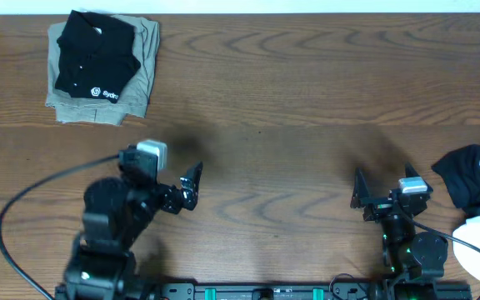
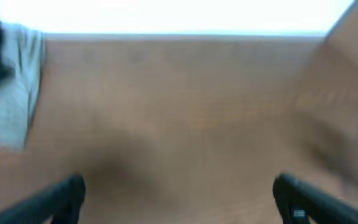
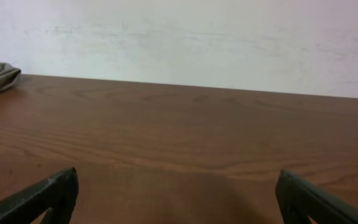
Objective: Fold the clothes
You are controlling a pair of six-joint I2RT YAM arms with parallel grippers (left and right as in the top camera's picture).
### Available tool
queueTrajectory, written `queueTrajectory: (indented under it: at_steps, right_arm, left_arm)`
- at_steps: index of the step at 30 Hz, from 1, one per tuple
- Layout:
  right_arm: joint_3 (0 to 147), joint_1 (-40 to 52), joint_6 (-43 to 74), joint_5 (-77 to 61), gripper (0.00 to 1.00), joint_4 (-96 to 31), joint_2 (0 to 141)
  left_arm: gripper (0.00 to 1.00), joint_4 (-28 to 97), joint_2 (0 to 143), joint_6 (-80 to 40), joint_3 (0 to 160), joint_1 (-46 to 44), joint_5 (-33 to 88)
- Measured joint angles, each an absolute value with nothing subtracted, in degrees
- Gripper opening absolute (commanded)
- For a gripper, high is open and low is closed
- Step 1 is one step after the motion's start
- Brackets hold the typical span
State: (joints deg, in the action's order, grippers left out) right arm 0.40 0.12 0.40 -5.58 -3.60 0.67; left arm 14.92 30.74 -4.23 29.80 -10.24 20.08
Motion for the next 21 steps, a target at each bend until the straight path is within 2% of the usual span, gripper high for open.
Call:
queueTrajectory:
  at_steps: [5,9,15,21]
  right_arm:
    - [0.4,0.1,0.34,-5.58,0.99,-3.57,0.67]
    - [0.4,0.1,0.34,-5.58,0.99,-3.57,0.67]
    - [0.4,0.1,0.34,-5.58,0.99,-3.57,0.67]
    - [0.4,0.1,0.34,-5.58,0.99,-3.6,0.67]
  left_arm:
    - [0.98,-3.01,22.31,-4.05,16.75,-9.1,20.64]
    - [0.98,-10.11,17.52,-4.08,9.06,-7.38,20.64]
    - [0.98,-12.8,10.48,-4.05,1.43,-5.39,18.94]
    - [0.98,-11.2,5.28,-2.68,0.34,-3.73,16.53]
